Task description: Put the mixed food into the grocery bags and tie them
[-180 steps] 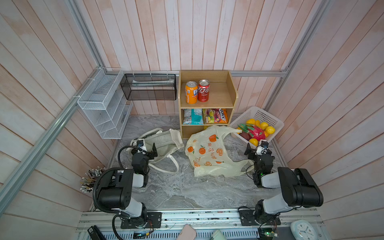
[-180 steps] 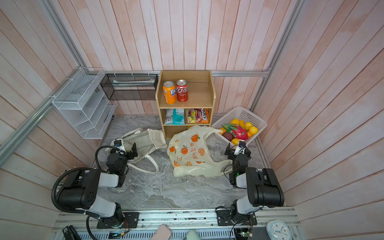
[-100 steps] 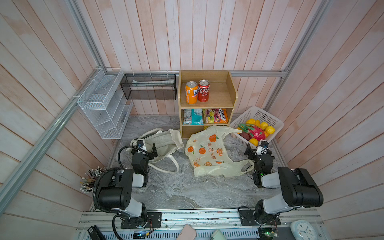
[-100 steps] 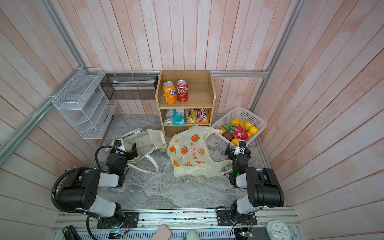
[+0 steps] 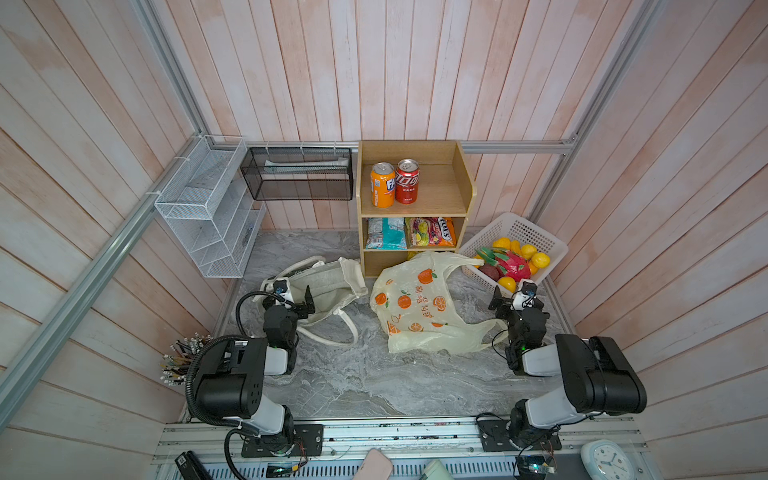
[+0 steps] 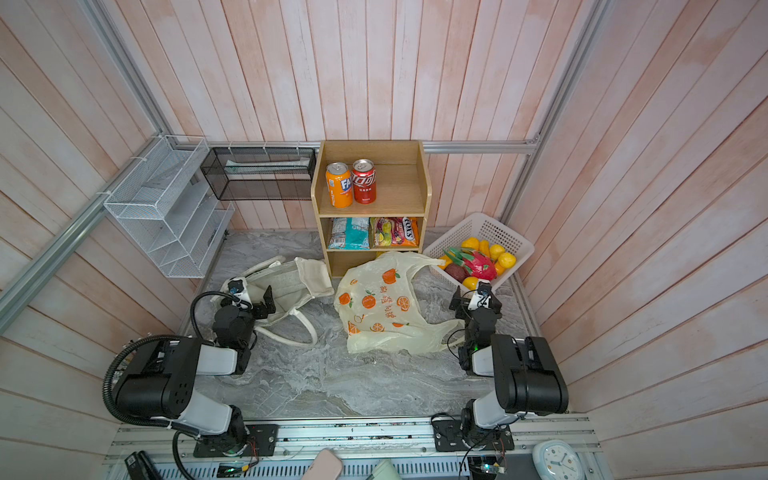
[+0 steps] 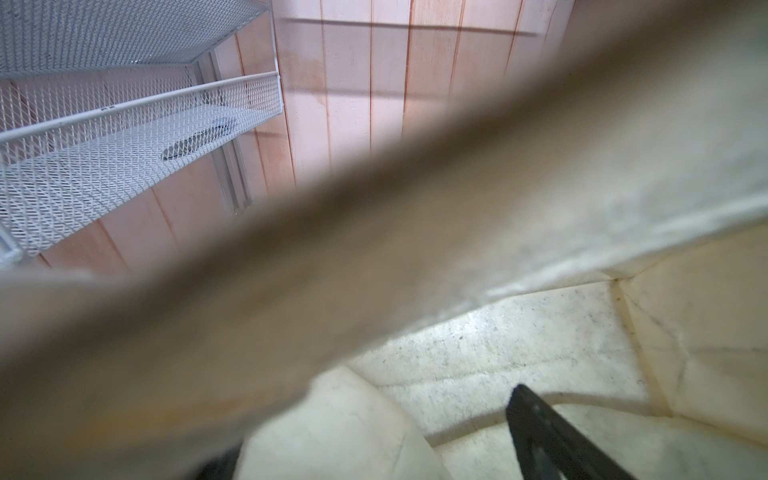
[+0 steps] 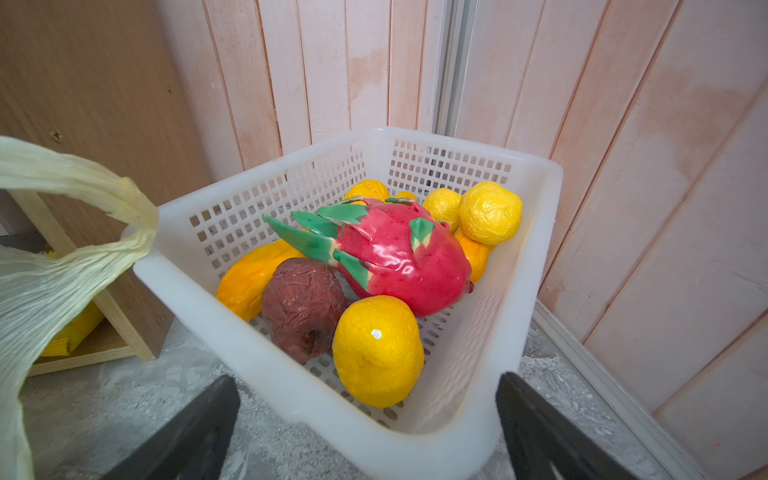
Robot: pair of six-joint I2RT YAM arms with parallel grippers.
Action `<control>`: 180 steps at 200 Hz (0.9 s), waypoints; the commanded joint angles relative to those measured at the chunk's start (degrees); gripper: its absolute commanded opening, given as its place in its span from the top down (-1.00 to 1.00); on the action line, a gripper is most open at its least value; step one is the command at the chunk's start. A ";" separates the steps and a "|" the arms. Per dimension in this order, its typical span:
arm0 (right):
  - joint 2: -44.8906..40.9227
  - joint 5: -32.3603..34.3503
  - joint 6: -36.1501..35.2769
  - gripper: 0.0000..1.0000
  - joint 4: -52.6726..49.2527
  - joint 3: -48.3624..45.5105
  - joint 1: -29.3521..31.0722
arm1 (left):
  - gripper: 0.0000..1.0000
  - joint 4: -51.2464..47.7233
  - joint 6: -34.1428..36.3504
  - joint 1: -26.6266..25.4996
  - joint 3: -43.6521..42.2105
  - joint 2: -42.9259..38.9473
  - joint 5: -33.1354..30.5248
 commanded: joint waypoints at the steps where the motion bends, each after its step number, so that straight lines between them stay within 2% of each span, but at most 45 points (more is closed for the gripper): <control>1: -0.27 -1.26 0.43 -0.97 -2.46 0.87 0.46 | -1.00 -1.11 -0.37 -0.29 0.80 0.26 0.96; 29: -0.44 -1.13 0.34 -0.96 -2.30 0.61 0.46 | -1.00 -0.54 -0.37 -0.28 0.38 -0.01 0.96; 44: -2.78 1.16 1.05 -0.96 1.63 -1.12 0.47 | -1.00 -1.29 -0.12 -0.40 0.82 -1.94 1.16; 67: -14.82 5.27 4.07 -0.96 -13.52 0.12 0.48 | -1.00 -17.90 -0.07 -1.10 6.20 -9.54 -0.84; 78: -19.39 7.34 7.41 -0.97 -18.61 0.65 0.41 | -1.00 -22.40 -1.71 -1.10 7.77 -11.56 -4.51; 90: -23.92 6.77 10.65 -0.96 -24.23 1.40 0.26 | -1.00 -28.96 -4.75 -1.17 9.31 -14.23 -6.45; 102: -27.96 7.37 16.64 -0.96 -30.05 2.24 0.02 | -1.00 -34.43 -8.43 -1.25 9.98 -17.16 -8.02; 122: -34.06 14.09 36.72 -0.96 -44.83 4.77 -1.23 | -1.00 -44.99 -16.25 -1.40 10.89 -24.23 -7.09; 136: -37.27 6.11 37.53 -0.96 -45.28 4.67 -3.61 | -1.00 -53.81 -21.61 -1.52 12.70 -28.97 -3.16; 151: -39.17 0.75 37.20 -0.91 -46.32 5.92 -3.84 | -1.00 -64.73 -26.70 -1.73 16.10 -33.07 2.23; 164: -38.94 -3.57 36.20 -0.86 -50.33 9.45 -3.84 | -1.00 -72.18 -29.90 -2.24 18.62 -36.37 5.87; 180: -36.82 -12.31 33.73 -0.79 -55.13 14.79 -3.72 | -1.00 -79.40 -31.46 -3.26 21.47 -40.71 8.81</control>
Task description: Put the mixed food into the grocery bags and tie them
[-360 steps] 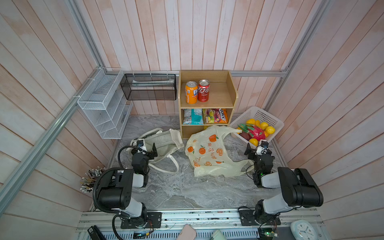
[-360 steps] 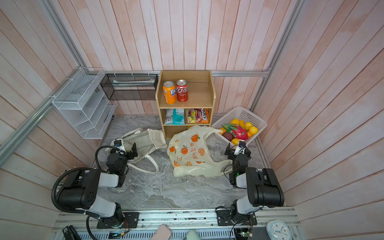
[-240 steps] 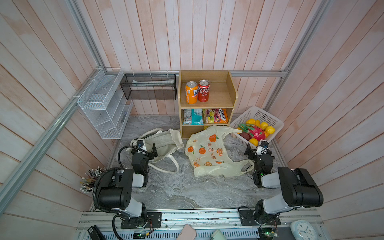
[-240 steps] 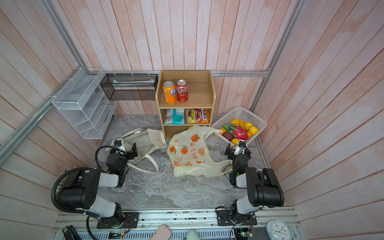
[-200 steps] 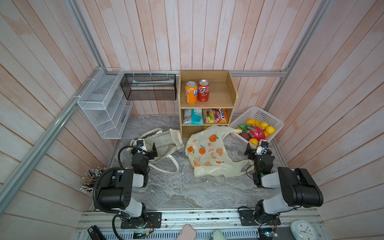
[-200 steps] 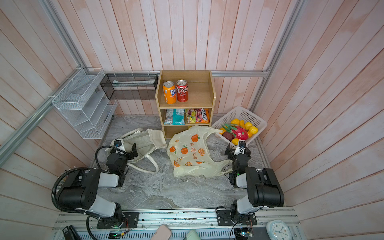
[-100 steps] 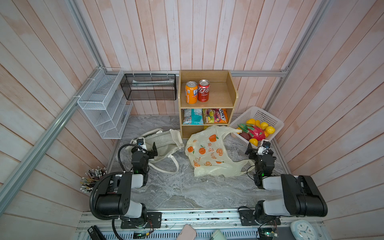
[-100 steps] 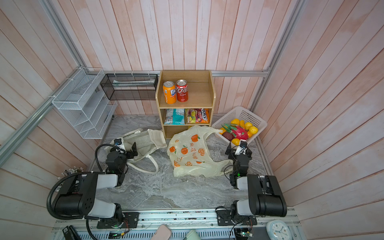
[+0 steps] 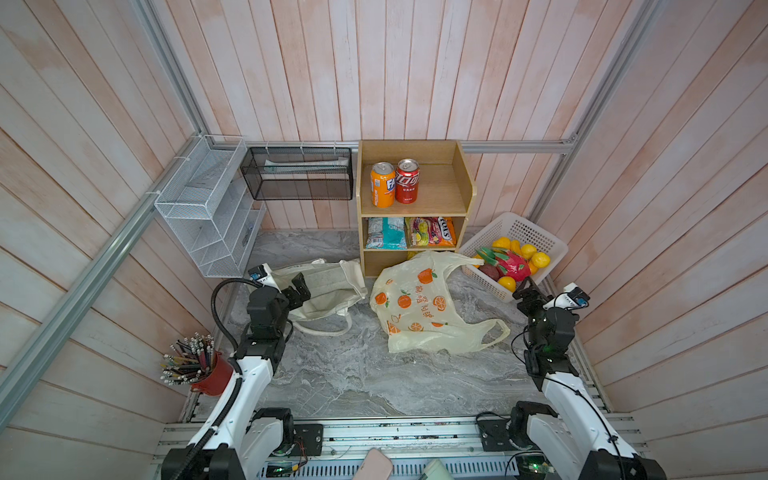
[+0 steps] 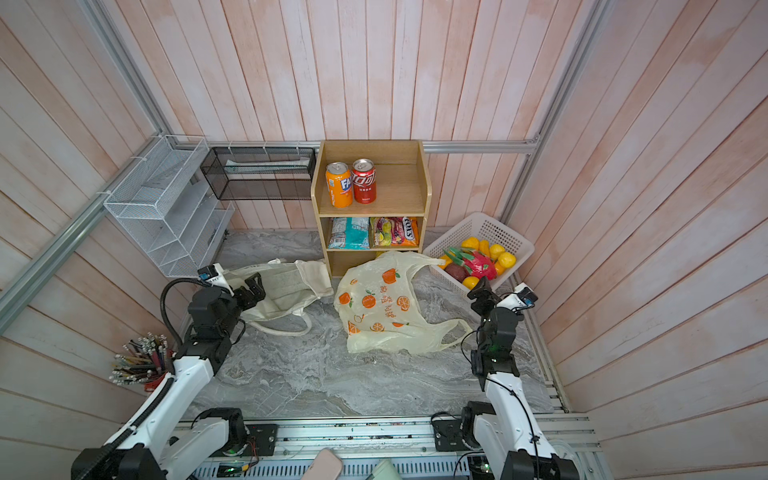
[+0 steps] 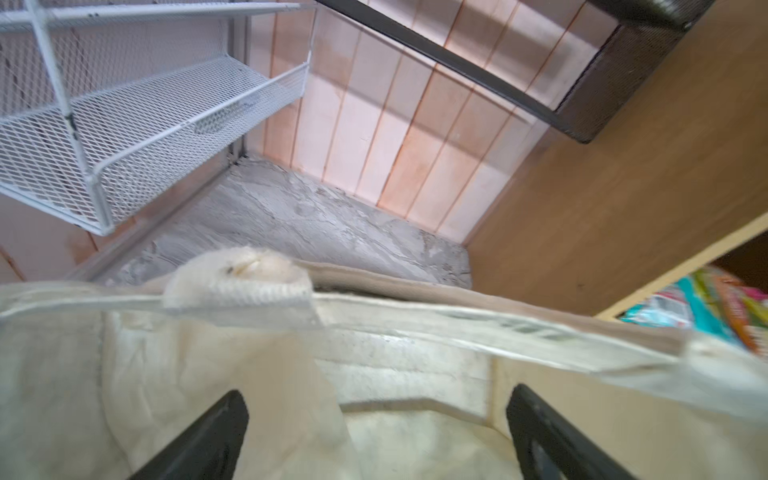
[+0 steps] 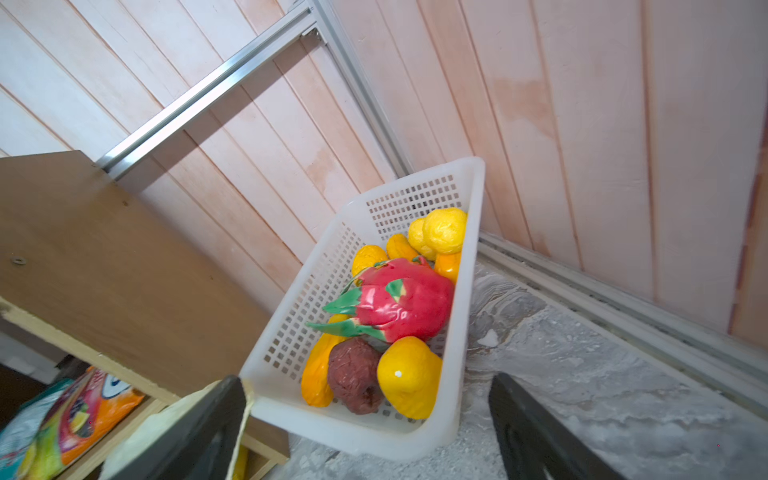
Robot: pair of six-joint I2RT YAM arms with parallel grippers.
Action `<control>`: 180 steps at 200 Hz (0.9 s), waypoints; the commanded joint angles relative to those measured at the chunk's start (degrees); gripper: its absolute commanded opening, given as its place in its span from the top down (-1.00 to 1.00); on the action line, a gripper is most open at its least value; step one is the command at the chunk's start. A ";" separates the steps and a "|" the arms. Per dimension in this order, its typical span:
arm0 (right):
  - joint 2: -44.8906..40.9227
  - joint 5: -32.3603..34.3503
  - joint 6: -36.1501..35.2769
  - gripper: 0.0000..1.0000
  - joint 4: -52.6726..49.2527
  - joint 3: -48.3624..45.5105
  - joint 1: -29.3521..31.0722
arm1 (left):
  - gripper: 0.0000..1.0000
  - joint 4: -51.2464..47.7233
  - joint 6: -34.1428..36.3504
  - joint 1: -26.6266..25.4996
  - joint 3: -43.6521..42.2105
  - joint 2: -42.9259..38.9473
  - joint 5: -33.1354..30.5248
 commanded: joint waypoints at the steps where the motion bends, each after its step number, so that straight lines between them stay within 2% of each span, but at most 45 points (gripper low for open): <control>1: 1.68 -13.70 0.66 -0.79 -10.23 7.59 -0.07 | -1.00 -18.33 -7.67 -1.39 4.41 -5.51 7.29; 21: 5.50 -21.63 -0.97 -0.67 -17.99 14.70 1.60 | -1.00 -24.61 -6.53 -2.45 8.98 -9.69 7.77; 38: 7.69 -23.25 -0.78 -0.62 -22.51 19.00 7.12 | -1.00 -28.85 -3.82 -2.45 14.13 -9.31 6.88; 77: 14.27 -18.78 3.91 -0.60 -26.68 27.80 29.51 | -0.99 -35.03 10.45 -2.54 27.46 4.30 1.51; 104: 20.32 -18.87 8.71 -0.61 -26.00 33.55 40.07 | -1.00 -35.81 19.99 -2.54 34.60 12.77 -2.30; 141: 26.24 -20.99 12.97 -0.62 -24.05 37.75 45.82 | -1.00 -33.82 29.44 -2.71 38.75 16.61 0.24; 180: 28.85 -21.55 16.03 -0.64 -22.65 38.92 49.60 | -1.00 -34.46 36.36 -4.18 38.14 15.97 3.43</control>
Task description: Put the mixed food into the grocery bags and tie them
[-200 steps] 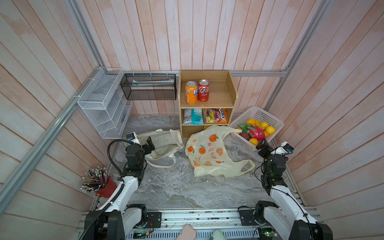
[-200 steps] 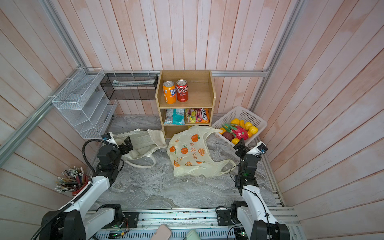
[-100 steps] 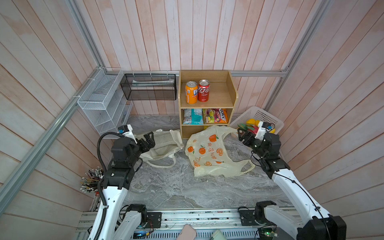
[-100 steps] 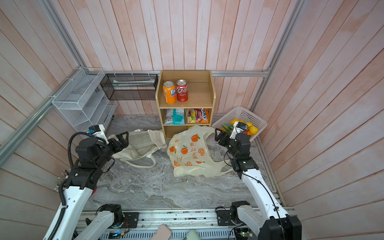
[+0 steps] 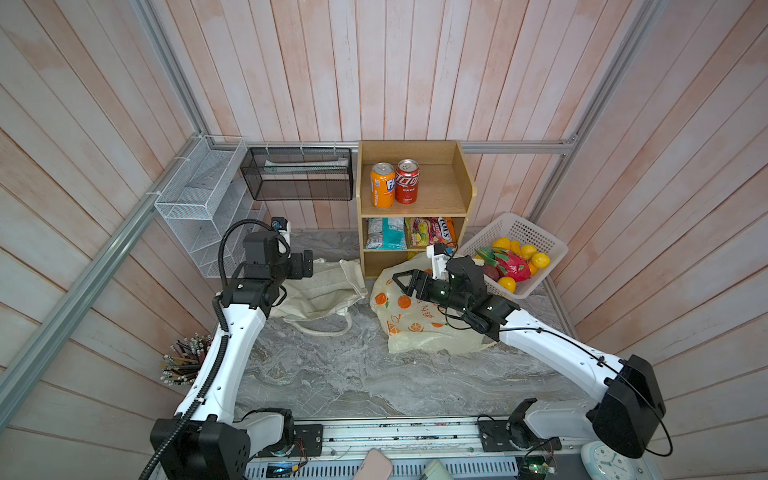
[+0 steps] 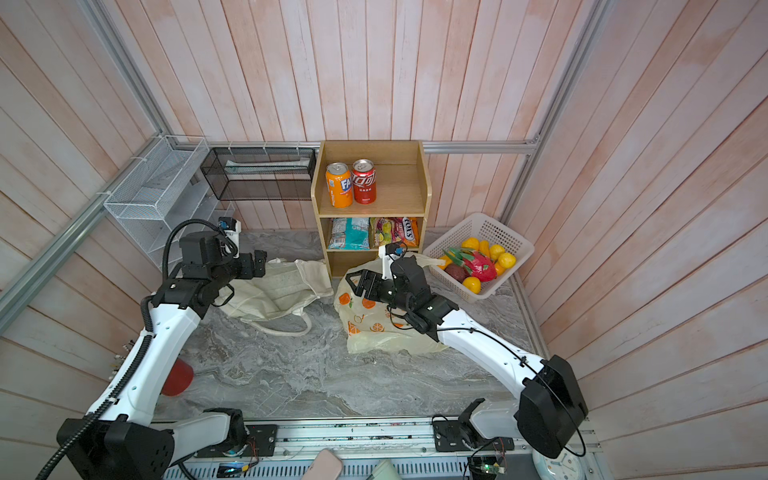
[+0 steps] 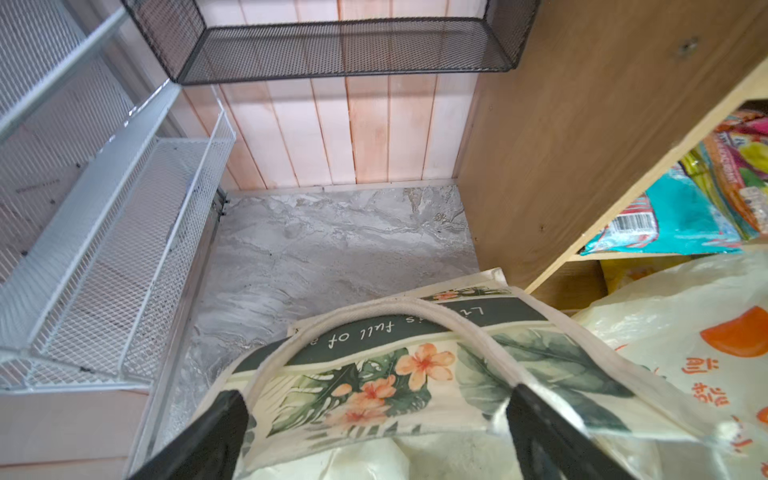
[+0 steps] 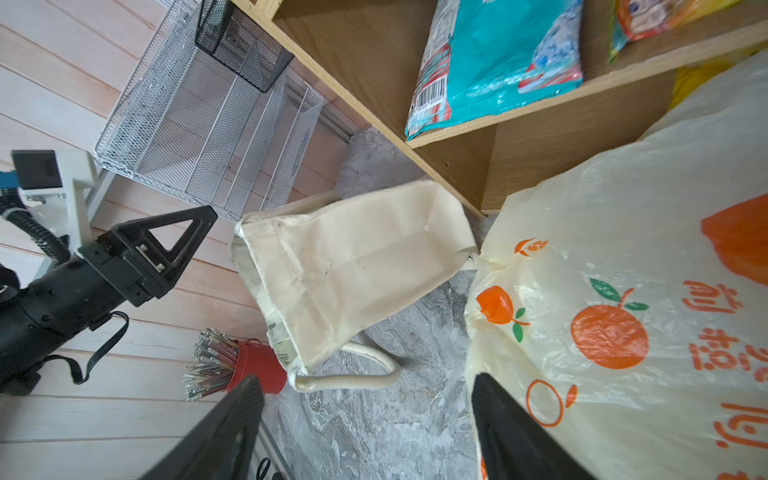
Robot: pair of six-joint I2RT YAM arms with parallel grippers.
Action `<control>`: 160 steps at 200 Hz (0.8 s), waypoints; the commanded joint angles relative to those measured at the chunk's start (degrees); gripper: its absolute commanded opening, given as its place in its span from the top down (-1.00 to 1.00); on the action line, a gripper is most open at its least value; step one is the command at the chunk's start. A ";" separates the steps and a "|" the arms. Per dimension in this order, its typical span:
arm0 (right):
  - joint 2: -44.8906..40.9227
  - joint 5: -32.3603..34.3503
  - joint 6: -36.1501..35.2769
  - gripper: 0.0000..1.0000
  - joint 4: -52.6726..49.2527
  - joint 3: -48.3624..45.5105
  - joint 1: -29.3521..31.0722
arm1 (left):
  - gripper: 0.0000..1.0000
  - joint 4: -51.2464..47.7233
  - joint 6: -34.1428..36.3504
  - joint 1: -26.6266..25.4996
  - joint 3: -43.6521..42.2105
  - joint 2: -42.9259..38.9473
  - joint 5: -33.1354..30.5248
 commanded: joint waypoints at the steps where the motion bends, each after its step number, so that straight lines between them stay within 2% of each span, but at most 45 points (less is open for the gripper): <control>1: 1.28 -1.07 3.35 -0.64 1.06 1.98 2.38 | -1.00 -1.18 7.51 -1.12 0.56 -1.10 2.52; 71: 10.28 1.03 8.16 -0.69 5.25 6.72 8.21 | -1.00 -0.20 11.97 -2.52 -3.29 -1.03 -0.51; 125: 16.97 2.29 11.63 -0.67 7.86 11.11 9.44 | -1.00 -0.02 12.30 -2.76 -4.25 -0.03 0.09; 160: 19.79 2.56 11.43 -0.61 8.29 12.88 10.78 | -1.00 0.57 11.27 -2.82 -5.50 0.37 0.71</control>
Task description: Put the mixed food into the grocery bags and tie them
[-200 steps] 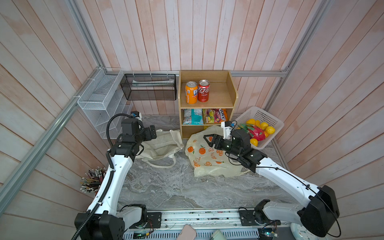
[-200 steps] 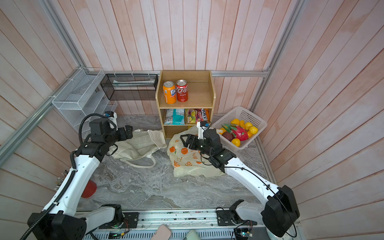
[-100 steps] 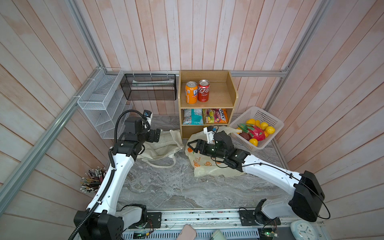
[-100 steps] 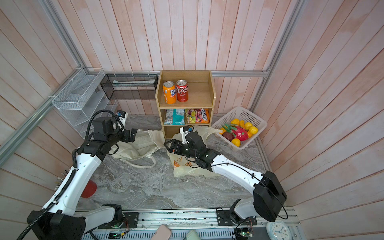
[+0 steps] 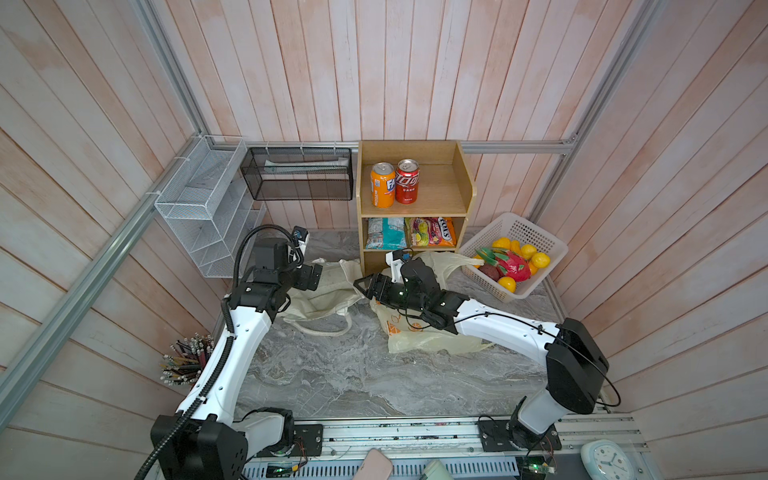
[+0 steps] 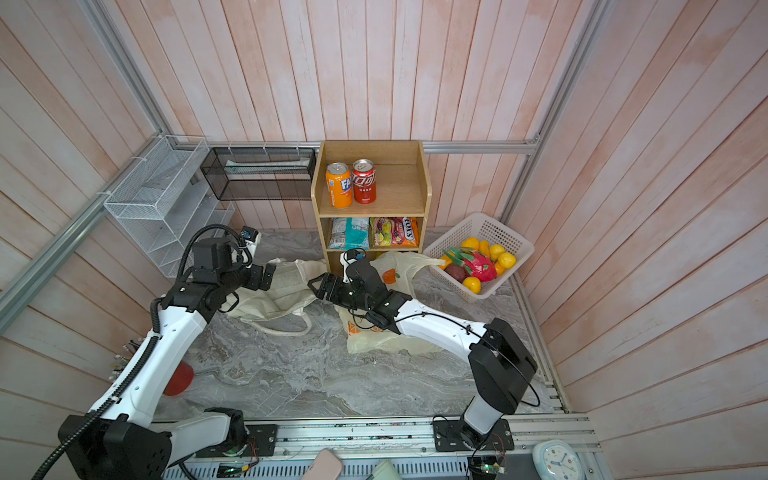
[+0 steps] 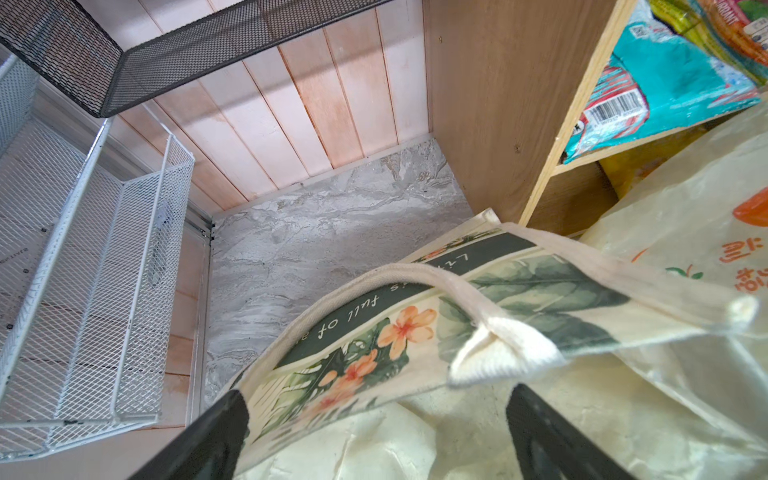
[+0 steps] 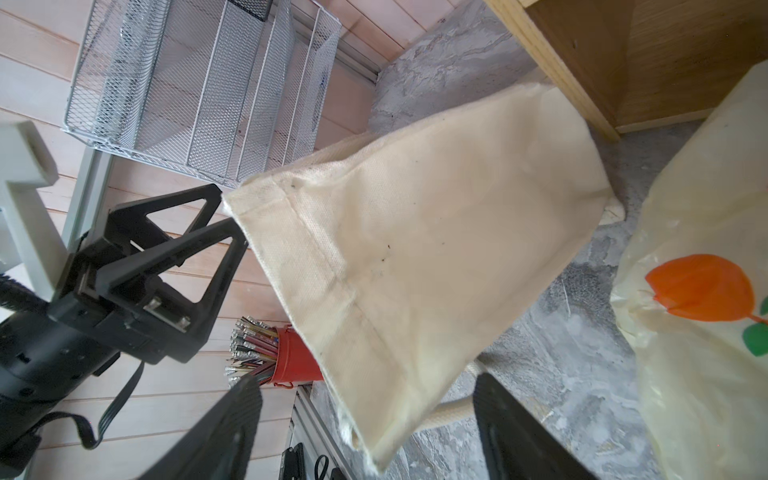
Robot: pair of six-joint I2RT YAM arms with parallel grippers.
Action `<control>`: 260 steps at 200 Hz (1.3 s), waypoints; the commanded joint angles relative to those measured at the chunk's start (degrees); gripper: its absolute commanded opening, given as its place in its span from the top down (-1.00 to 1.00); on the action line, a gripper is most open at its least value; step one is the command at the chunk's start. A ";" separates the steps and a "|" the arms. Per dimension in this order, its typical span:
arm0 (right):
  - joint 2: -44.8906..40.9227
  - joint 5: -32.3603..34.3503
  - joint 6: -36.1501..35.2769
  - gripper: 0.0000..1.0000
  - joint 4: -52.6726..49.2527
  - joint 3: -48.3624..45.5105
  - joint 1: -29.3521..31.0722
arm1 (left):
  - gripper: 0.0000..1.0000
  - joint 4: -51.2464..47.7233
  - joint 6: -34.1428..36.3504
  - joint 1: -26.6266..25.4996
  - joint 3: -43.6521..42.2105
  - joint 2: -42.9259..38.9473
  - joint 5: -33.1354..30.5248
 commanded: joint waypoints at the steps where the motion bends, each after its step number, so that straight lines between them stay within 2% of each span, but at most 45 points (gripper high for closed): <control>1: 1.99 0.98 0.78 -0.61 1.77 2.21 1.14 | -1.00 1.00 0.00 -0.30 -1.71 0.59 0.78; 31: 2.86 1.37 0.32 -0.56 1.82 2.55 1.73 | -0.99 2.14 -1.36 -0.31 -2.96 1.49 1.51; 44: 3.24 2.02 -0.14 -0.49 1.46 2.63 1.75 | -0.88 2.87 -1.73 -0.31 -3.38 1.94 1.74; 53: 3.61 2.07 -0.55 -0.39 1.32 2.75 1.75 | -0.69 3.15 -1.94 -0.31 -3.52 2.21 2.13; 70: 4.30 2.19 -2.03 -0.13 0.41 3.41 1.67 | -0.15 2.48 -2.71 -0.36 -2.59 2.98 3.14; 94: 4.21 1.62 -4.19 0.42 -0.31 3.65 0.97 | 0.75 0.15 -5.26 -0.41 -0.66 3.29 4.00; 100: 3.97 1.35 -4.60 0.53 -0.53 3.64 0.59 | 0.91 -0.52 -6.15 -0.44 -0.18 3.15 4.36; 105: 3.76 0.96 -4.94 0.64 -0.63 3.59 0.15 | 1.00 -1.20 -6.92 -0.42 0.21 3.02 4.77; 128: 2.22 -1.57 -7.18 1.00 -1.90 4.45 -2.73 | 1.00 -4.29 -11.46 -0.56 2.25 1.22 7.86; 155: 1.08 -5.42 -11.42 1.00 -6.72 8.89 -6.64 | 1.00 -5.90 -19.24 -0.84 4.50 -3.17 14.15; 181: 2.67 -9.86 -16.74 1.00 -14.33 17.07 -10.10 | 1.00 -5.51 -31.37 -0.84 5.59 -6.20 19.90; 209: 4.34 -12.47 -19.33 1.00 -18.76 22.27 -12.32 | 1.00 -0.81 -43.55 -0.92 2.08 -8.51 25.15; 222: 4.72 -13.30 -19.74 0.94 -19.92 23.28 -12.88 | 1.00 2.97 -50.39 -0.97 -1.03 -10.35 25.54; 234: 4.90 -13.36 -20.19 0.74 -20.86 23.81 -13.21 | 1.00 7.38 -56.46 -1.01 -4.68 -12.01 26.02; 251: 5.13 -13.64 -21.44 0.17 -22.11 23.82 -13.27 | 1.00 11.18 -61.88 -1.01 -8.87 -14.01 23.94; 260: 4.96 -13.76 -22.24 -0.04 -22.85 23.43 -13.21 | 1.00 11.74 -63.19 -1.02 -10.47 -14.50 22.36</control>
